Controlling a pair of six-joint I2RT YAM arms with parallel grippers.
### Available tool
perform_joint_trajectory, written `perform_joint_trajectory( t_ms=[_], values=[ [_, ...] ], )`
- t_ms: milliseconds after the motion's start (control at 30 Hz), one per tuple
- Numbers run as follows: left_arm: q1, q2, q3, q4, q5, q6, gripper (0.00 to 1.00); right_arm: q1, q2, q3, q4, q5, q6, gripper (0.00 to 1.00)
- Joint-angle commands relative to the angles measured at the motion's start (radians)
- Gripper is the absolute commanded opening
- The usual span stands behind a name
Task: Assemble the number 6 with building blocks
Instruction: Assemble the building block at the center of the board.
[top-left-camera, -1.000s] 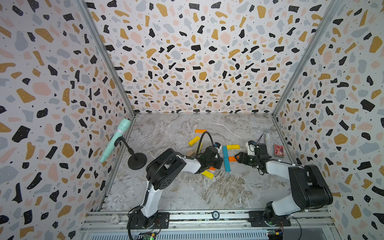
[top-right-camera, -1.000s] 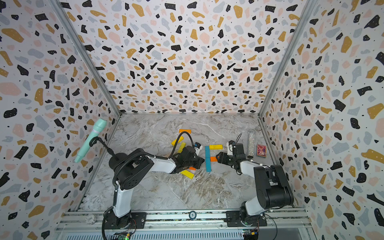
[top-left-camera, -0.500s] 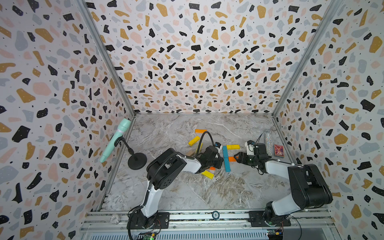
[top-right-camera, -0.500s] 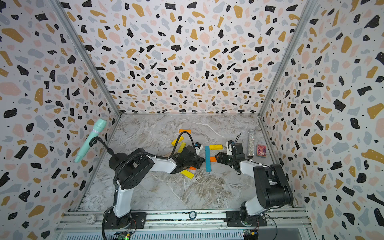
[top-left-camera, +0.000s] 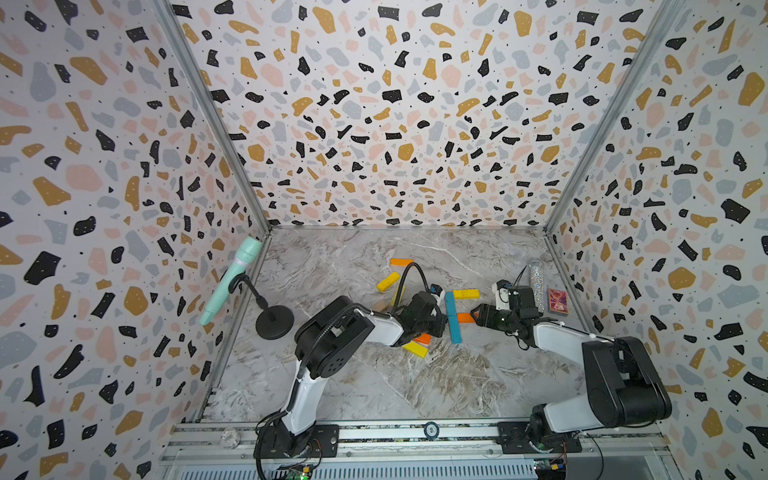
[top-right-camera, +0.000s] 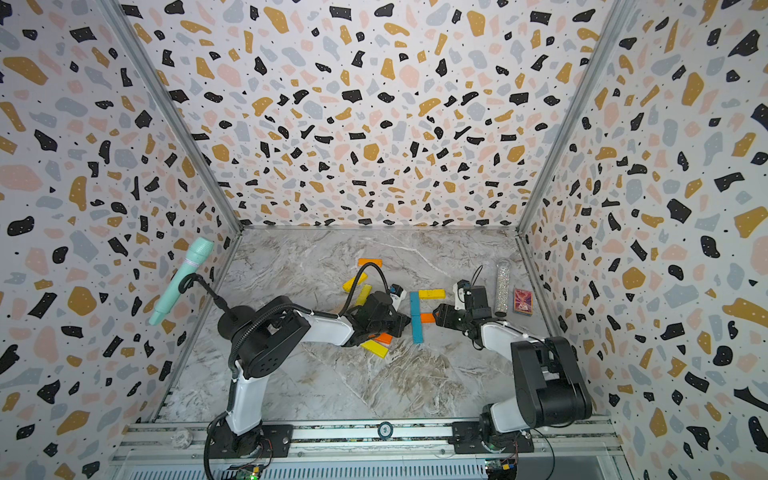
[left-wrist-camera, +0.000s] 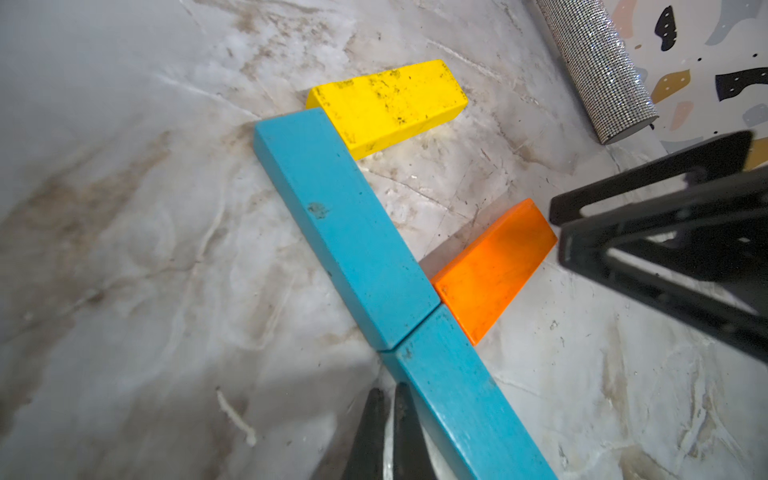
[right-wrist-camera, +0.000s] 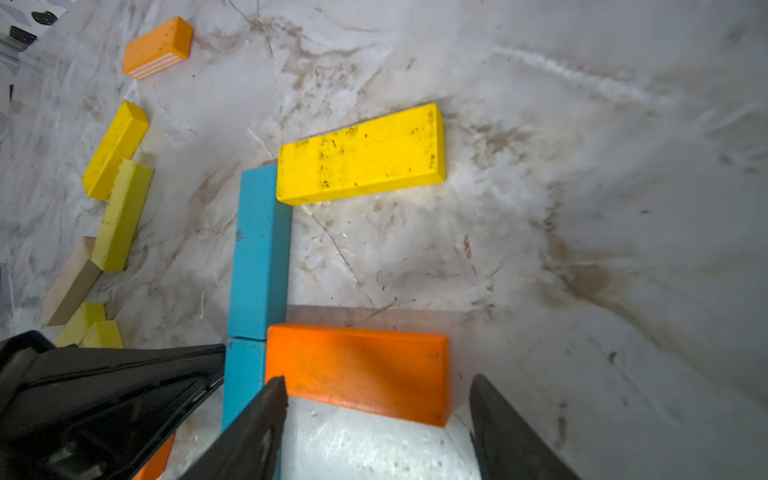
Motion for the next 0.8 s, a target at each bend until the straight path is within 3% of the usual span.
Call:
perform_joint_trajectory(
  t_ms=[0,167,300,367,467,533,600,767],
  values=[
    [0.003,-0.095,-0.001,-0.057,-0.040,0.035,0.00,0.013,-0.101,0.059,-0.044,0.019,-0.064,0.71],
    [0.016,-0.291,0.058,-0.140,-0.100,0.085,0.01,0.113,-0.176,0.133,-0.144,0.040,-0.125,0.71],
    [0.048,-0.512,0.045,-0.278,-0.274,0.148,0.20,0.237,-0.128,0.249,-0.235,0.090,-0.144,0.71],
    [0.086,-0.658,-0.029,-0.299,-0.383,0.167,0.42,0.314,-0.065,0.316,-0.267,0.150,-0.132,0.70],
    [0.192,-0.804,-0.185,-0.311,-0.444,0.142,0.72,0.404,0.048,0.395,-0.252,0.189,-0.078,0.71],
    [0.290,-0.882,-0.287,-0.320,-0.417,0.093,0.89,0.456,0.146,0.456,-0.228,0.205,-0.030,0.71],
    [0.361,-0.950,-0.386,-0.297,-0.376,0.054,0.99,0.503,0.241,0.524,-0.214,0.221,-0.003,0.71],
    [0.422,-1.079,-0.548,-0.231,-0.384,0.036,1.00,0.571,0.472,0.716,-0.244,0.237,0.025,0.71]
  ],
)
